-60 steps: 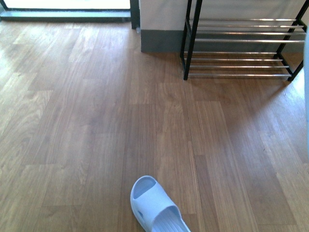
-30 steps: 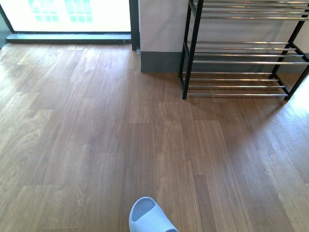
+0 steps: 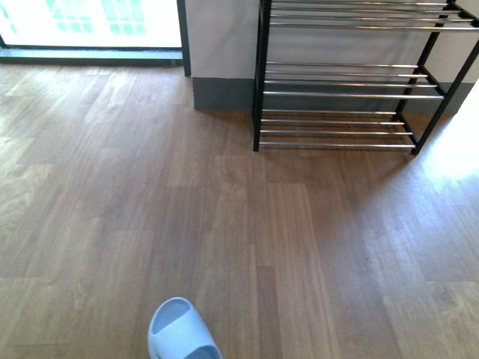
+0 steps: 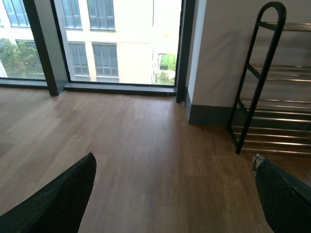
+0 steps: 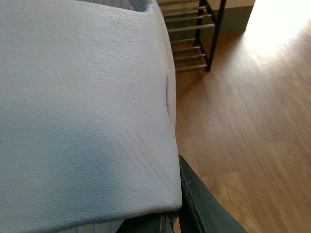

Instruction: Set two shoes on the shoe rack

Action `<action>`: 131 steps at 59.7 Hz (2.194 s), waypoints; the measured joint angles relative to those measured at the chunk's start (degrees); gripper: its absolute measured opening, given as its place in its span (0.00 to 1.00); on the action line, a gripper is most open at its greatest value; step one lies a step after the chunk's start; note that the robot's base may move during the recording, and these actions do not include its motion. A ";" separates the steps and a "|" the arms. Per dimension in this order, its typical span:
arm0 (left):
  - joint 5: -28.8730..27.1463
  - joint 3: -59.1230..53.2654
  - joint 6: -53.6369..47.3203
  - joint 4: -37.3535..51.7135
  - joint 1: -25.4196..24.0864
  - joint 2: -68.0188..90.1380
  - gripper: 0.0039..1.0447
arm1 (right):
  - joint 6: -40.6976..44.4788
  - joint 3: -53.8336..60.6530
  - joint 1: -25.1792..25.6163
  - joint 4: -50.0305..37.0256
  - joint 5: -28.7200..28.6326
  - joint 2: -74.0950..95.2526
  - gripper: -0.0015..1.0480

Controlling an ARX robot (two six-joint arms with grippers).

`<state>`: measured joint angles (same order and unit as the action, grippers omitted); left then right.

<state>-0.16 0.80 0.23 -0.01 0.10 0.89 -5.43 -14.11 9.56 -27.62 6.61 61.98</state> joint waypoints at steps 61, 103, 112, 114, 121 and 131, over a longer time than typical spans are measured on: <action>-16.48 3.80 9.42 -10.91 2.89 9.27 0.91 | -0.22 0.07 0.22 0.00 0.24 -0.07 0.01; -4.50 29.05 -8.87 48.30 -3.56 140.21 0.91 | -0.22 0.07 0.22 0.00 0.24 -0.04 0.01; -6.56 35.71 -10.10 46.38 -2.27 148.43 0.91 | -0.22 0.07 0.22 0.00 0.24 -0.04 0.01; -6.97 36.65 -10.14 46.18 -2.01 149.33 0.91 | -0.22 0.07 0.22 0.00 0.24 -0.04 0.01; -7.56 40.13 -10.88 45.86 -1.25 152.67 0.91 | -0.22 0.07 0.22 0.00 0.24 -0.04 0.01; -8.17 43.04 -11.43 45.11 -0.48 155.86 0.91 | -0.22 0.07 0.22 0.00 0.24 -0.04 0.01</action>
<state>-8.34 43.83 -11.20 45.10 -0.38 156.75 -5.65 -14.04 9.78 -27.62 6.85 61.93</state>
